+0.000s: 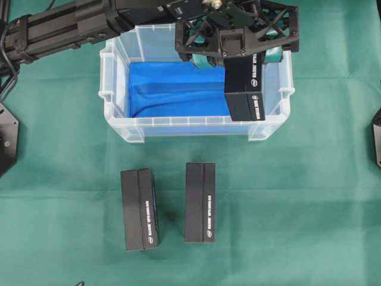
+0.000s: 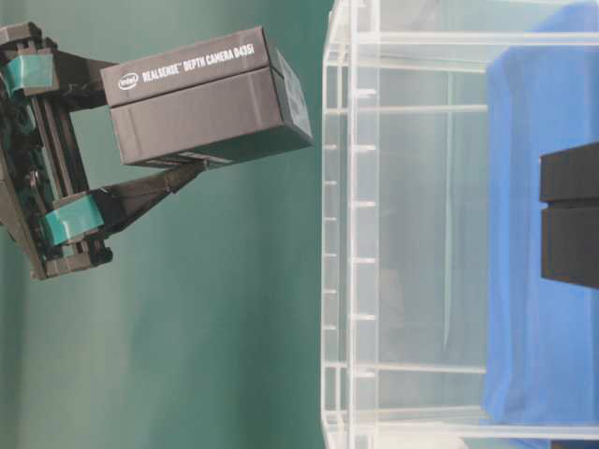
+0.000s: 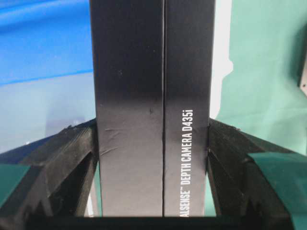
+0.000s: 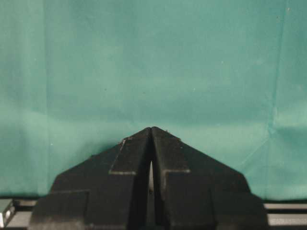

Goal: Take the box out of the case with the left arm.
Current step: 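Lift the right black box up out of the case, then carry the box forward and lower it onto the cloth right of the others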

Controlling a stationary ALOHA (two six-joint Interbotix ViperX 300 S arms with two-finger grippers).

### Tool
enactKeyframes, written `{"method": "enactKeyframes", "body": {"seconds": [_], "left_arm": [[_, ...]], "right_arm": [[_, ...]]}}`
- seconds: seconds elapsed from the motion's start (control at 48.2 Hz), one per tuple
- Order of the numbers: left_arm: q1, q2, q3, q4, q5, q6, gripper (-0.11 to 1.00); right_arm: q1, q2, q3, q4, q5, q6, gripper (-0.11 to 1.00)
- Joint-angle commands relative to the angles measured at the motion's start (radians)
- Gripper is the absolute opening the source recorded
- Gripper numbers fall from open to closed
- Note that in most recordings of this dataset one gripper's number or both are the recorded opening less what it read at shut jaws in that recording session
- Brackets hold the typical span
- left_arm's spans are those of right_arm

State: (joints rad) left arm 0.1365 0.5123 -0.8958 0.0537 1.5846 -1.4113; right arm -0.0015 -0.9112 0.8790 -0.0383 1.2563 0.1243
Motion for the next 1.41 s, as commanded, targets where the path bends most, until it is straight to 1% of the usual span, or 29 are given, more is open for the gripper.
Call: {"method": "enactKeyframes", "body": {"seconds": [0.0,0.228,0.373,0.518,0.643,0.746,0.995,1.244,1.306,1.389], "left_arm": [[0.002,-0.029,-0.021,0.002,-0.003,0.002,0.61],[0.000,-0.029,-0.023,0.002,-0.003,0.002,0.61],[-0.020,-0.032,-0.028,0.002,-0.003,0.000,0.61],[-0.052,-0.040,-0.028,0.002,-0.003,-0.014,0.61],[-0.095,-0.041,-0.028,0.005,-0.002,-0.043,0.61],[-0.135,-0.041,-0.023,0.009,0.000,-0.083,0.61],[-0.232,-0.038,-0.021,0.023,0.003,-0.206,0.61],[-0.330,-0.032,-0.020,0.032,0.003,-0.342,0.61],[-0.353,-0.031,-0.020,0.043,0.003,-0.382,0.61],[-0.374,-0.029,-0.017,0.055,0.003,-0.414,0.61]], "right_arm": [[-0.002,0.003,-0.029,0.002,-0.003,0.002,0.02],[-0.002,0.005,-0.029,0.002,-0.003,0.002,0.02],[-0.002,0.005,-0.029,0.000,-0.005,0.002,0.02],[0.000,0.008,-0.028,-0.003,-0.006,-0.002,0.02],[0.000,0.009,-0.026,-0.005,-0.006,-0.002,0.02],[0.000,0.008,-0.026,-0.003,-0.006,-0.003,0.02],[-0.002,0.009,-0.028,-0.005,-0.006,-0.008,0.02],[0.000,0.009,-0.026,-0.003,-0.006,-0.008,0.02],[-0.002,0.009,-0.026,-0.005,-0.006,-0.008,0.02],[-0.002,0.009,-0.026,-0.005,-0.006,-0.008,0.02]]}}
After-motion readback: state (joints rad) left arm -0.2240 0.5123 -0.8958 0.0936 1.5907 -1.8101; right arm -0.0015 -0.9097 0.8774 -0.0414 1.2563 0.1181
